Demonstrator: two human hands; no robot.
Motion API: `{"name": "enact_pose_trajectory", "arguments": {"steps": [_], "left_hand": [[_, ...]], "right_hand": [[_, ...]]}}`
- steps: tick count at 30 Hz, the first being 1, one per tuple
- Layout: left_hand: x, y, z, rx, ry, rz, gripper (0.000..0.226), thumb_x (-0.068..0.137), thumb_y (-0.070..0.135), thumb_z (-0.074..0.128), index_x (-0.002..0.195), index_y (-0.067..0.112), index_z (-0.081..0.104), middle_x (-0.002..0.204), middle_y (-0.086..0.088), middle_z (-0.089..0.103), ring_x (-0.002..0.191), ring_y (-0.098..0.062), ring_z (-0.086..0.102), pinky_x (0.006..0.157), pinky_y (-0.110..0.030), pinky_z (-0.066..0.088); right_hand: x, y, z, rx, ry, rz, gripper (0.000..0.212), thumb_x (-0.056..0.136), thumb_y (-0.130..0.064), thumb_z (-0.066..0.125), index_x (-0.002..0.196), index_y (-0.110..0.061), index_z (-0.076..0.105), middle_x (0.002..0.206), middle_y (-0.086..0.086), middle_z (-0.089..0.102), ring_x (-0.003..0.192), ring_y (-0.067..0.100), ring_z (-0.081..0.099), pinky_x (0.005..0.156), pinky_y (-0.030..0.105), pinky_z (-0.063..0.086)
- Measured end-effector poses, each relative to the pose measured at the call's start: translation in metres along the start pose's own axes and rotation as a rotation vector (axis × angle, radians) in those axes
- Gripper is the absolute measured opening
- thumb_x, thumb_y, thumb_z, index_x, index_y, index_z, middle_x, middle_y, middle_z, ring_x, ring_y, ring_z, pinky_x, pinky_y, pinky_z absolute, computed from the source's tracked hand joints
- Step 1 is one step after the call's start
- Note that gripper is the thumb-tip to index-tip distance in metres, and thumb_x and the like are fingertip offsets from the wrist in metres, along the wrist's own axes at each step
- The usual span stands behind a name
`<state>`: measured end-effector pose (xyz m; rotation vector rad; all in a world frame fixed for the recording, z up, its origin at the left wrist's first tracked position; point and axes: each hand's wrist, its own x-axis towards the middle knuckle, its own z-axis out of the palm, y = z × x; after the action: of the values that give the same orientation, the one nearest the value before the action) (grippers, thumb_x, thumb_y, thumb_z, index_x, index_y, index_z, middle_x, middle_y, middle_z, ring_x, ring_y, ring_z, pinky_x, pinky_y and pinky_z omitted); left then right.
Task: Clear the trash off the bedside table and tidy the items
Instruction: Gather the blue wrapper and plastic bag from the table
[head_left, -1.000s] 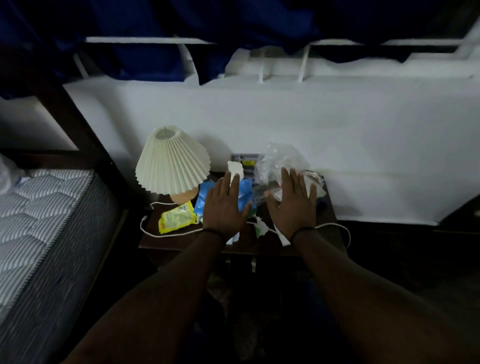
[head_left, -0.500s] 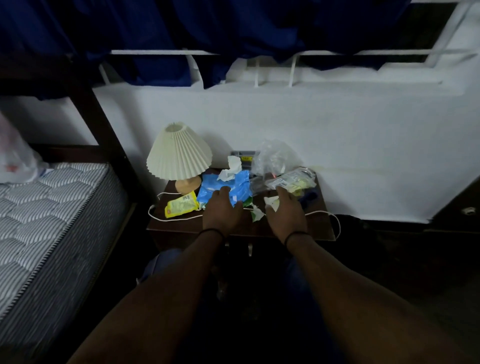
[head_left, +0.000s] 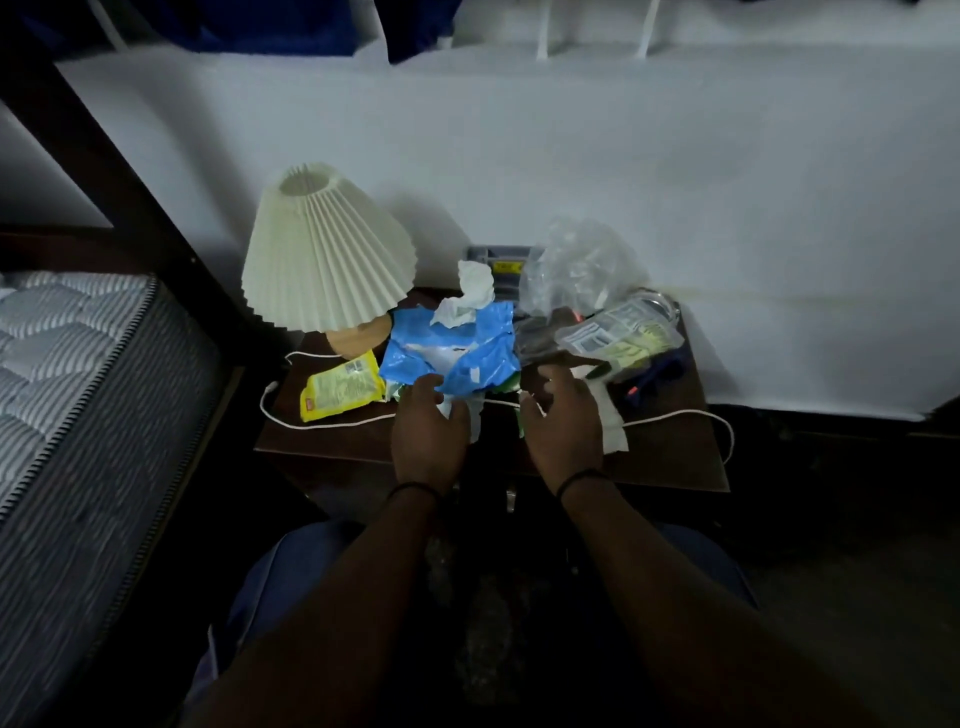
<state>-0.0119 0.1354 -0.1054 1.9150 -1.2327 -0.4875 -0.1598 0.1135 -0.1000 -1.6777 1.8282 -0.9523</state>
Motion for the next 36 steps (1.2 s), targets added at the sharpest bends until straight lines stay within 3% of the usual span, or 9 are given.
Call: {"name": "enact_pose_trajectory", "arguments": {"steps": [6,11,13,16,20,23,27,31,36], "left_hand": [[0.023,0.021,0.012,0.000,0.080,0.084,0.036,0.085,0.026,0.067,0.118,0.013,0.059,0.107,-0.007,0.059,0.093,-0.017,0.056,0.075,-0.026,0.039],[0.037,0.018,0.009,-0.177,0.139,-0.059,0.023,0.085,0.014,0.063,0.108,0.010,0.064,0.097,-0.005,0.065,0.088,-0.018,0.059,0.079,-0.029,0.044],[0.043,0.013,0.007,-0.250,0.176,-0.165,0.011,0.090,0.018,0.060,0.096,0.011,0.066,0.089,-0.002,0.065,0.088,-0.023,0.063,0.077,-0.030,0.045],[0.054,0.008,0.003,-0.343,0.222,-0.304,0.021,0.092,0.023,0.055,0.082,0.007,0.062,0.082,-0.010,0.063,0.090,-0.034,0.063,0.075,-0.036,0.046],[0.061,0.000,-0.002,-0.393,0.269,-0.464,0.028,0.089,0.022,0.058,0.095,-0.004,0.063,0.094,-0.023,0.065,0.099,-0.038,0.061,0.068,-0.035,0.040],[0.061,-0.002,-0.007,-0.357,0.286,-0.523,0.033,0.086,0.025,0.059,0.100,-0.005,0.062,0.112,-0.030,0.062,0.107,-0.042,0.058,0.087,-0.045,0.047],[0.058,0.004,-0.013,-0.295,0.329,-0.584,0.037,0.084,0.035,0.064,0.110,0.008,0.061,0.122,-0.021,0.059,0.112,-0.038,0.056,0.096,-0.041,0.045],[0.061,0.006,-0.010,-0.405,0.308,-0.575,0.048,0.085,0.045,0.065,0.113,0.007,0.061,0.121,-0.016,0.062,0.110,-0.033,0.059,0.097,-0.043,0.048],[0.060,0.006,-0.005,-0.623,0.171,-0.485,0.051,0.086,0.046,0.067,0.109,0.001,0.064,0.106,-0.008,0.067,0.097,-0.019,0.061,0.078,-0.031,0.051]], "right_hand": [[0.018,0.003,0.018,0.015,0.047,0.003,0.037,0.089,-0.046,0.062,0.117,-0.022,0.060,0.106,-0.001,0.065,0.097,0.014,0.061,0.081,0.027,0.048],[0.032,-0.004,0.030,0.013,0.023,0.101,0.043,0.082,-0.064,0.060,0.103,-0.027,0.063,0.098,-0.004,0.063,0.089,0.012,0.060,0.076,0.033,0.052],[0.035,-0.003,0.033,0.030,-0.031,0.129,0.039,0.083,-0.059,0.061,0.100,-0.024,0.065,0.098,0.000,0.064,0.090,0.015,0.061,0.077,0.035,0.053],[0.036,-0.004,0.035,0.071,-0.021,0.093,0.032,0.085,-0.048,0.066,0.094,-0.018,0.067,0.093,0.004,0.065,0.088,0.018,0.061,0.075,0.034,0.051],[0.034,-0.010,0.032,0.248,0.027,0.076,0.025,0.087,-0.037,0.068,0.090,-0.012,0.067,0.090,0.005,0.066,0.085,0.018,0.061,0.078,0.036,0.052],[0.031,-0.013,0.027,0.329,0.073,0.035,0.018,0.090,-0.029,0.066,0.086,-0.012,0.064,0.084,0.003,0.065,0.081,0.019,0.061,0.075,0.039,0.052],[0.028,-0.017,0.019,0.408,0.122,0.009,0.018,0.090,-0.029,0.064,0.075,-0.029,0.053,0.070,-0.008,0.056,0.067,0.010,0.055,0.064,0.035,0.050],[0.026,-0.020,0.012,0.508,0.165,0.019,0.019,0.090,-0.028,0.059,0.075,-0.023,0.048,0.072,0.018,0.057,0.069,0.041,0.060,0.059,0.056,0.053],[0.029,-0.020,0.007,0.608,0.239,0.015,0.022,0.086,-0.022,0.055,0.078,-0.005,0.044,0.074,0.028,0.050,0.063,0.053,0.054,0.054,0.056,0.049]]}}
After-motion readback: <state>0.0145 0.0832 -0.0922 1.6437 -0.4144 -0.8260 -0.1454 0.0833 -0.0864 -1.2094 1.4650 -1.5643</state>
